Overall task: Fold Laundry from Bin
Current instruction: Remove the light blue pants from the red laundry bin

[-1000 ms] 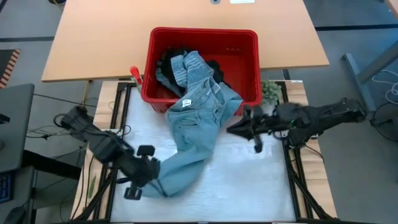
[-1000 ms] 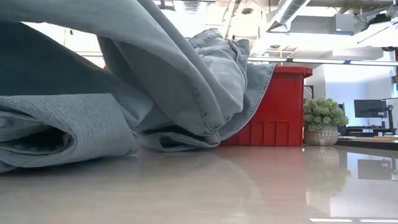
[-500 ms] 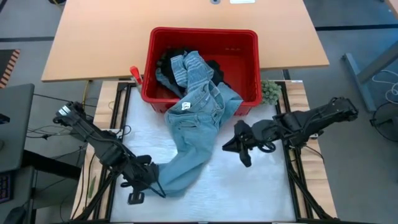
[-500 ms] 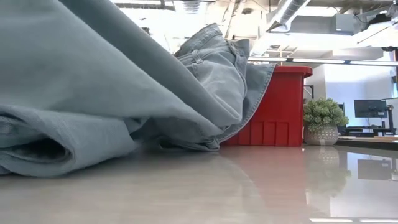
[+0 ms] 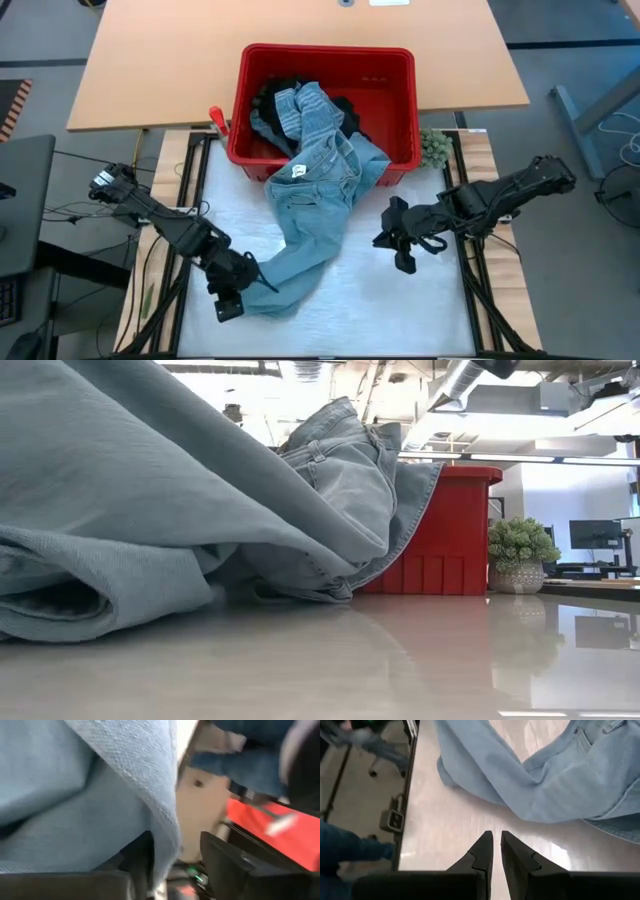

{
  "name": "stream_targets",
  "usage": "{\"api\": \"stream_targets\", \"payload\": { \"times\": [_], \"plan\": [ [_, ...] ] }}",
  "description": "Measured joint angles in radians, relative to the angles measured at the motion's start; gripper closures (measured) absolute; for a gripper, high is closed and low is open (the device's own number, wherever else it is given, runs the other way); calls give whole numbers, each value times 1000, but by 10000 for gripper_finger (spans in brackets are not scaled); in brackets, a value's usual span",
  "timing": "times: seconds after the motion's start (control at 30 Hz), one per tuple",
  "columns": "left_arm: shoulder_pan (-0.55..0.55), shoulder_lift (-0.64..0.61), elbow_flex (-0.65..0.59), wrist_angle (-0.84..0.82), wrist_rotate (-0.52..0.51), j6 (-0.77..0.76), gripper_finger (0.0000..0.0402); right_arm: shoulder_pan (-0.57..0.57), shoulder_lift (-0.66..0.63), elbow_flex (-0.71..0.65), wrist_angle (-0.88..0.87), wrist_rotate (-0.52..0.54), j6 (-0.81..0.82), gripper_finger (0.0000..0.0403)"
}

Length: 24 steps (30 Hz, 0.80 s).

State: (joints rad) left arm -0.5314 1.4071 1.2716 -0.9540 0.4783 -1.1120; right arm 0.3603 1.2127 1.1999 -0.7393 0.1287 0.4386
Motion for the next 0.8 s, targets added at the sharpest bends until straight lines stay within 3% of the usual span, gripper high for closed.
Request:
{"api": "stream_targets", "payload": {
  "times": [0.3,0.4,0.63,0.7,0.8],
  "plan": [
    [88,0,8,86,227,-64,212,0,0,0,-79,-37,-29,337],
    [124,0,43,86,229,-22,212,0,0,0,-83,-48,-29,337],
    [261,-1,139,86,70,260,212,0,0,0,-83,-48,7,337],
    [303,-1,158,93,-41,361,212,0,0,0,-83,-48,21,337],
    [354,-2,172,138,-299,530,212,0,3,0,-80,-48,38,337]
  ]
}}
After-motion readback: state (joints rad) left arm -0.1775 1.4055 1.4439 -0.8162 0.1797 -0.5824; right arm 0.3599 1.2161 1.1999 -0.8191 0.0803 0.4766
